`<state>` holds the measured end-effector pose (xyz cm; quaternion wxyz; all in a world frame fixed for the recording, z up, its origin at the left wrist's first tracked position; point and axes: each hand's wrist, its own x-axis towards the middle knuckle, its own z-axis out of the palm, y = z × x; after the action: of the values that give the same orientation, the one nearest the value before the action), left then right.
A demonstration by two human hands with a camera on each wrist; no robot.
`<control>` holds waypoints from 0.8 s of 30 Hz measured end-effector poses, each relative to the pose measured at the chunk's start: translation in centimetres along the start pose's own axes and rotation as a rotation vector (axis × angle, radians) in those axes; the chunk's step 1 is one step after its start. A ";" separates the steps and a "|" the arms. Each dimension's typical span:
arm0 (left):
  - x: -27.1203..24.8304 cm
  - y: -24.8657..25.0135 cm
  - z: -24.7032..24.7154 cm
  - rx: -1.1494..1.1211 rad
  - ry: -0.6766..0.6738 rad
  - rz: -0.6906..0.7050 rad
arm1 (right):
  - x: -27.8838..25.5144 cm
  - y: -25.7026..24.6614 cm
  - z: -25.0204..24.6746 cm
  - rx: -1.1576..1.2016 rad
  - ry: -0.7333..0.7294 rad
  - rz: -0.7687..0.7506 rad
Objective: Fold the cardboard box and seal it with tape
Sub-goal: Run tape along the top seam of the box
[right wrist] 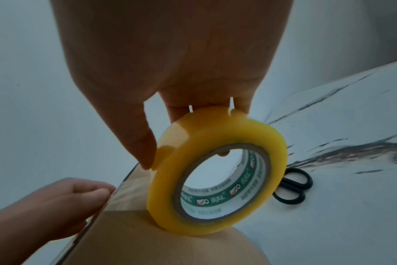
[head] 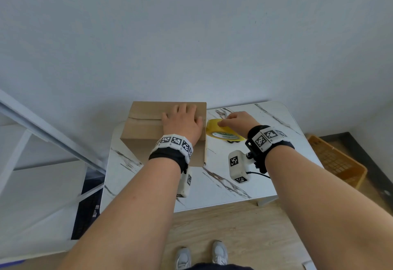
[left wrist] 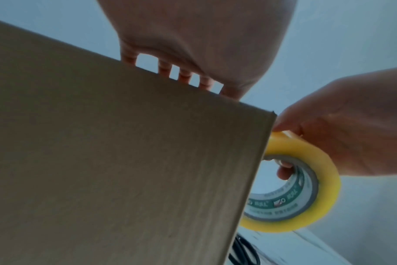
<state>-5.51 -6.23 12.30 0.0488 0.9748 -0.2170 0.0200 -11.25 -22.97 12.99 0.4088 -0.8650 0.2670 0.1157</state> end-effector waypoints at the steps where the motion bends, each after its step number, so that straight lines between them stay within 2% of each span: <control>1: 0.2 0.4 -0.2 0.007 0.000 -0.023 | 0.1 -0.1 0.0 -0.008 -0.001 -0.014; 6: 0.8 1.2 -0.2 0.055 0.006 -0.100 | 1.3 -0.5 0.0 -0.081 -0.011 -0.099; 15: 0.5 0.6 0.7 0.090 -0.019 -0.135 | 3.2 0.1 2.1 -0.220 -0.015 -0.189; 19: 1.1 0.9 1.4 -0.030 -0.068 -0.150 | 4.0 0.9 2.1 -0.093 0.018 -0.206; 24: 1.5 1.5 1.6 -0.113 -0.045 -0.222 | 5.0 2.7 1.6 0.107 0.169 -0.098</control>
<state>-4.80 -8.39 10.93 0.1006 0.9887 -0.1097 -0.0198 -8.60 -25.00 8.12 0.4358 -0.8605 0.2638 0.0079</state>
